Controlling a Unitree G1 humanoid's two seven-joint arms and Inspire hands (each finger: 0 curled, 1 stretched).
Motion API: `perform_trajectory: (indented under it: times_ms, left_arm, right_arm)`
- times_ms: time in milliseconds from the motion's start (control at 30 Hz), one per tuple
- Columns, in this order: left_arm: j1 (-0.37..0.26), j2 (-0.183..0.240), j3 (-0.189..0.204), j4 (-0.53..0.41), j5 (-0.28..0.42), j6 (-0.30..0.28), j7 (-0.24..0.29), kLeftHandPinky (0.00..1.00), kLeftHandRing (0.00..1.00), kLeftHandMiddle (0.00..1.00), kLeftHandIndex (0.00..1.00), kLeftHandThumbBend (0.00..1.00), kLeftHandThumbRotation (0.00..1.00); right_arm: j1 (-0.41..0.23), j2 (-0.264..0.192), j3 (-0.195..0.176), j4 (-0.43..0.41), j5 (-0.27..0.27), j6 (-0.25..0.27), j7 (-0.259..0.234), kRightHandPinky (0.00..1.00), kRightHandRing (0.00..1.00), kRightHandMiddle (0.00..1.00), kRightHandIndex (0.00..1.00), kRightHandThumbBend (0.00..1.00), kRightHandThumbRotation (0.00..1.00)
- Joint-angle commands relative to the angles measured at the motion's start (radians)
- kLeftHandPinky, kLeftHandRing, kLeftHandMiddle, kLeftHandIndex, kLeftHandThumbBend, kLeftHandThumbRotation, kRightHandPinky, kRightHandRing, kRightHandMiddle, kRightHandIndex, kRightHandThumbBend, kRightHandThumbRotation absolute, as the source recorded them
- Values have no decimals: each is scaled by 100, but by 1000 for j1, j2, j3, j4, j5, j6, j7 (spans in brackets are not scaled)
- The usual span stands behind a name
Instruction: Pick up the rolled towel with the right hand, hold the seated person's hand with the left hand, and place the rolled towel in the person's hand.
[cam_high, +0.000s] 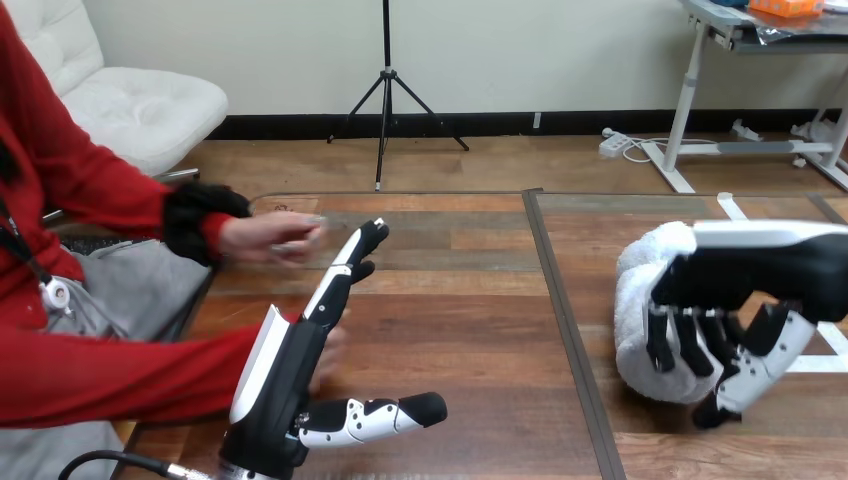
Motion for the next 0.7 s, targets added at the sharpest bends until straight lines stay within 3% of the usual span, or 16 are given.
perform_trajectory:
  times_ms: [0, 233, 667]
  left_arm:
    - [-57, 4, 7, -9, -22, -20, -12, 90, 95, 95, 95, 100, 52]
    - [-55, 3, 12, -12, -24, -20, -20, 90, 96, 95, 95, 100, 52]
    - [-55, 2, 12, -9, -34, -16, -35, 90, 95, 94, 95, 100, 51]
  right_arm:
    - [-52, -19, -45, -44, 13, 20, -27, 23, 31, 39, 49, 79, 0]
    - [-47, -22, -65, -65, 11, 43, -41, 24, 31, 40, 49, 79, 0]
    - [-44, -19, -109, -42, 42, 22, -59, 26, 32, 40, 49, 80, 0]
